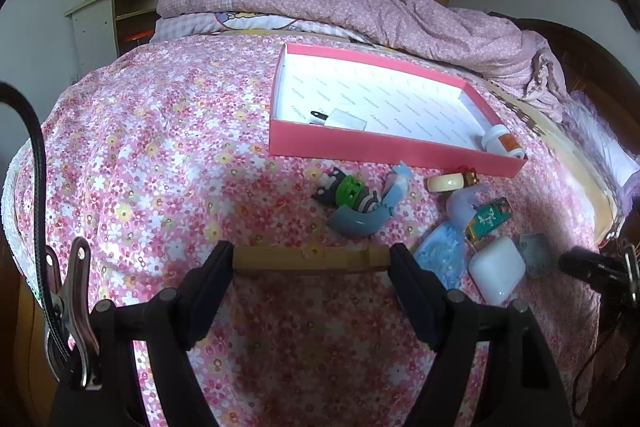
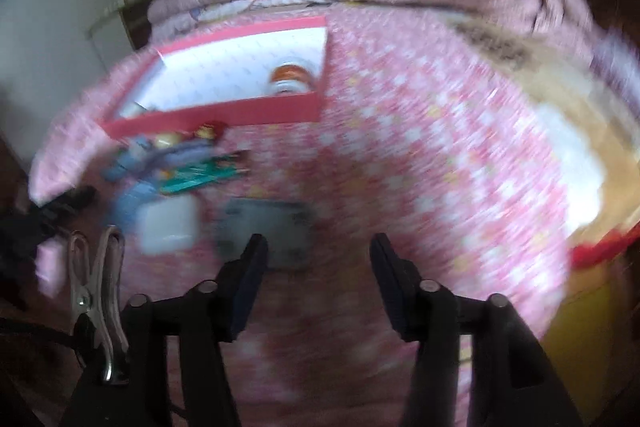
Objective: Organize rigid objects
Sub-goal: 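Grasp the wooden stick with the left gripper and lift it, then carry the stick into the tray with the left gripper while the right carries the grey plate there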
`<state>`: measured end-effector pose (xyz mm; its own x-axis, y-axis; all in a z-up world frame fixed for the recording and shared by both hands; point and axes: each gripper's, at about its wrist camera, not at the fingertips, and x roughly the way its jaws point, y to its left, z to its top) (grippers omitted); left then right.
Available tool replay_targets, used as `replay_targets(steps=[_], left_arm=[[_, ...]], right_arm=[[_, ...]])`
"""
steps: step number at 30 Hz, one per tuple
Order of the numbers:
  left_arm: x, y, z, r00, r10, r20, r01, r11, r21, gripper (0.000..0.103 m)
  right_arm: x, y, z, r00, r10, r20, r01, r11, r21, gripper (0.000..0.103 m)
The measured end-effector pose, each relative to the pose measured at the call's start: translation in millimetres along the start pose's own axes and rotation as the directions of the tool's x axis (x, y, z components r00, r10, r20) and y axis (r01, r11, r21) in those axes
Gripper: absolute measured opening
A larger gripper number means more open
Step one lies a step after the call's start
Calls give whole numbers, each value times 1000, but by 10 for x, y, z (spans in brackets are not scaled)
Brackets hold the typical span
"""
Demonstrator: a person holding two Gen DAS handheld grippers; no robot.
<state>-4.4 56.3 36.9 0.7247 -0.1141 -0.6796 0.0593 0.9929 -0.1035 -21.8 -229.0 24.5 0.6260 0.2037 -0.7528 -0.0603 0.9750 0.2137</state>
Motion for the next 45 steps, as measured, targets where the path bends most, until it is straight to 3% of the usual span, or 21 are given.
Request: replay_targets(steps=[4,12,17,20,23,38,45], left_arm=[[-16,5,-1,1000,-7,3,7,1000,0,81],[-10,-3,-11,1000,-4,1,4,1000,12,81],[20,-1,-10,1000,-7,-6,7,1000,11,81],[24,3,-11,1000,-7,-8,8,1000,11,81],[22,3,-10,1000,-8,-7,8,1000,12,81],[-52,-28,117,1000,-28,-7,28,999,18,81],[-118,50,191,997,-72,-33,71,997,-34,81]], right_arm=[[190,175,-52,998,-41,-46,39,998,-45,65],[336,406,-12,991,-134,7,134,982,-133,72],[404,470,35,989,-146,27,149,977,-150,77],[390,449,24,991,-131,32,134,977,-163,76],[350,419,-1,992,-120,35,124,977,-175,69],[178,476,64,997,-50,65,62,977,-204,69],[155,453,191,998,-9,63,20,983,-185,69]])
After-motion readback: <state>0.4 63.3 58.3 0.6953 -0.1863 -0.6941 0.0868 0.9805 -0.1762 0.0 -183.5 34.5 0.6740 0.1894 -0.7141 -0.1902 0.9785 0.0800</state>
